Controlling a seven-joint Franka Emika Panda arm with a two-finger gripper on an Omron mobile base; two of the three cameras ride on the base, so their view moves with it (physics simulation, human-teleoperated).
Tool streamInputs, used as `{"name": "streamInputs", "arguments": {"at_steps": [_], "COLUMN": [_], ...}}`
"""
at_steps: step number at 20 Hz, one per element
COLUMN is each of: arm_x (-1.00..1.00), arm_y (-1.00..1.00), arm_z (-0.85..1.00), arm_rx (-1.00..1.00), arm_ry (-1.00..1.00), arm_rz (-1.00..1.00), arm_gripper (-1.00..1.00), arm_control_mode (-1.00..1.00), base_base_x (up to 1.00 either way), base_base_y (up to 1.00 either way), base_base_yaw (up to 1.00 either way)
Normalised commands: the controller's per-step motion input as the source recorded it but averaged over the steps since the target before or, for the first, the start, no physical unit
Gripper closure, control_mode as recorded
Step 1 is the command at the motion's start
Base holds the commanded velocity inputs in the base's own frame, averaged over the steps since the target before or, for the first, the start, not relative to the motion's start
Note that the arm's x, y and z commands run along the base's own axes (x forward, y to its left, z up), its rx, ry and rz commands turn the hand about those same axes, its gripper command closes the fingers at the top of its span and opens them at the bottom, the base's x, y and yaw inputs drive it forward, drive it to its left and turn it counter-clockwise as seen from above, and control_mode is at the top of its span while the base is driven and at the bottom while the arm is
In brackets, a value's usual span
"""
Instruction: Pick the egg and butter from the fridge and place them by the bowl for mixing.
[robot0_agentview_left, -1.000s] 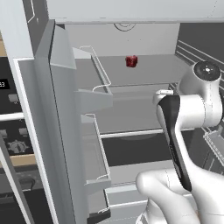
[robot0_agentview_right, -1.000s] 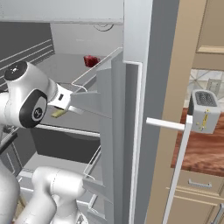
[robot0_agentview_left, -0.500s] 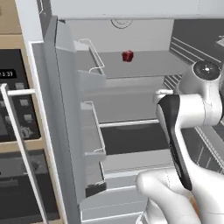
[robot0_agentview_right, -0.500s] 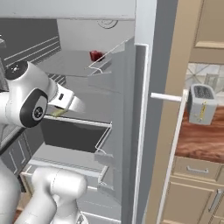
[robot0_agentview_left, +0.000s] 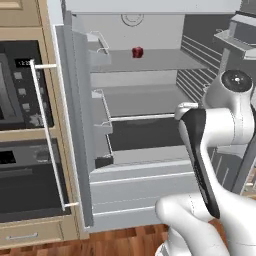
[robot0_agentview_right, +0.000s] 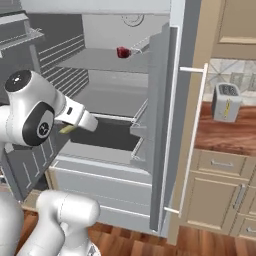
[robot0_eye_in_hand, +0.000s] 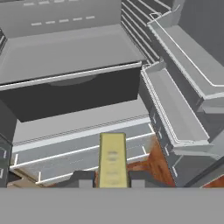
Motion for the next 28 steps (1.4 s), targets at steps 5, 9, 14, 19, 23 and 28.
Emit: {"name": "streamInputs", "arguments": {"at_steps": [5,9,14,19,23,28], "arm_x": [0.0,0.0,0.0,0.0,0.0,0.0], "arm_y": [0.0,0.0,0.0,0.0,0.0,0.0], "arm_z": [0.0,0.0,0.0,0.0,0.0,0.0], "arm_rx": [0.0,0.0,0.0,0.0,0.0,0.0], "arm_ry": [0.0,0.0,0.0,0.0,0.0,0.0], "arm_rz": [0.0,0.0,0.0,0.0,0.0,0.0], "arm_gripper": [1.0,1.0,1.0,1.0,1.0,1.0], "arm_control_mode": [1.0,1.0,1.0,1.0,1.0,1.0], "base_base_x": [-0.74,-0.73,-0.63,-0.39,-0.26,-0.1], "base_base_y": [0.12,0.12,0.08,0.0,0.0,0.0], "base_base_yaw": [0.1,0.16,0.44,0.82,0.96,1.0]}}
